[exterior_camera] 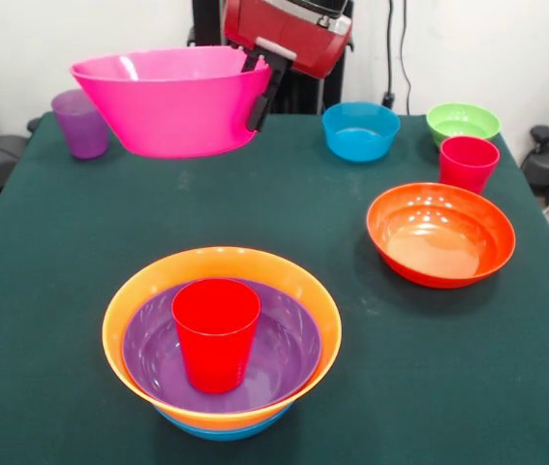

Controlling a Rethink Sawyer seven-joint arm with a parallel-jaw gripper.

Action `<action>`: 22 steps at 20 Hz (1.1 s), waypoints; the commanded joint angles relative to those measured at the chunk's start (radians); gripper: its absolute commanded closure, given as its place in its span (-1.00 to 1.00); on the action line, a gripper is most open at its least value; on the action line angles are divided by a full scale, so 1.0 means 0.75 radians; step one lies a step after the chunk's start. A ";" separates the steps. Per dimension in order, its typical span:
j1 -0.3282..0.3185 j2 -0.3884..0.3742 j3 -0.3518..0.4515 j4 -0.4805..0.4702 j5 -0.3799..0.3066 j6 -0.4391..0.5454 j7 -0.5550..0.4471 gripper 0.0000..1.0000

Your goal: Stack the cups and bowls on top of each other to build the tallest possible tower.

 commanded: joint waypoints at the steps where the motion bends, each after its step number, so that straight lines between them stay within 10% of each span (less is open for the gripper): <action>1: 0.007 -0.046 0.015 0.087 -0.150 -0.216 0.010 1.00; 10: -0.030 0.002 0.030 -0.004 -0.113 -0.141 -0.048 1.00; 22: -0.057 0.198 0.134 -0.485 -0.096 0.220 -0.249 1.00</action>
